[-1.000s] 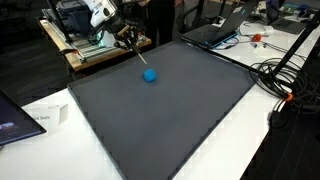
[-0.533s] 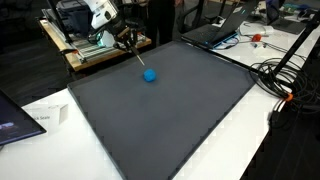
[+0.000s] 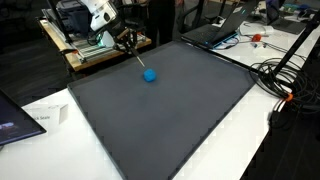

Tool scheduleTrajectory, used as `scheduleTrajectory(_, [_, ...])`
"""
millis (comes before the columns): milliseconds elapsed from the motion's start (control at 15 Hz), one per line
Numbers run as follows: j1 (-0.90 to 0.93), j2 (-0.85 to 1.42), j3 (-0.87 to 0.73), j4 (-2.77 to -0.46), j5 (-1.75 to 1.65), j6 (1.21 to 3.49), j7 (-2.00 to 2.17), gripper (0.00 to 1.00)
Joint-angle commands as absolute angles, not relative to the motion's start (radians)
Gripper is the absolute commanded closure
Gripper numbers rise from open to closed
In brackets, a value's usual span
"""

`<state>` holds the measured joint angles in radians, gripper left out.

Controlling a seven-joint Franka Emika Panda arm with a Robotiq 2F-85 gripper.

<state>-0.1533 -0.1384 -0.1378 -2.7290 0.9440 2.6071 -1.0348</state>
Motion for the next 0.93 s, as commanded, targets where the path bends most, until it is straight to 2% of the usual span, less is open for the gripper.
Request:
scheduleTrajectory(0, [-0.151, -0.073, -0.154, -2.683, 0.989, 2.578, -1.085, 0.97])
scheduleTrajectory(867, [-0.144, 0.060, -0.131, -2.589, 1.063, 2.560, -1.111, 0.97])
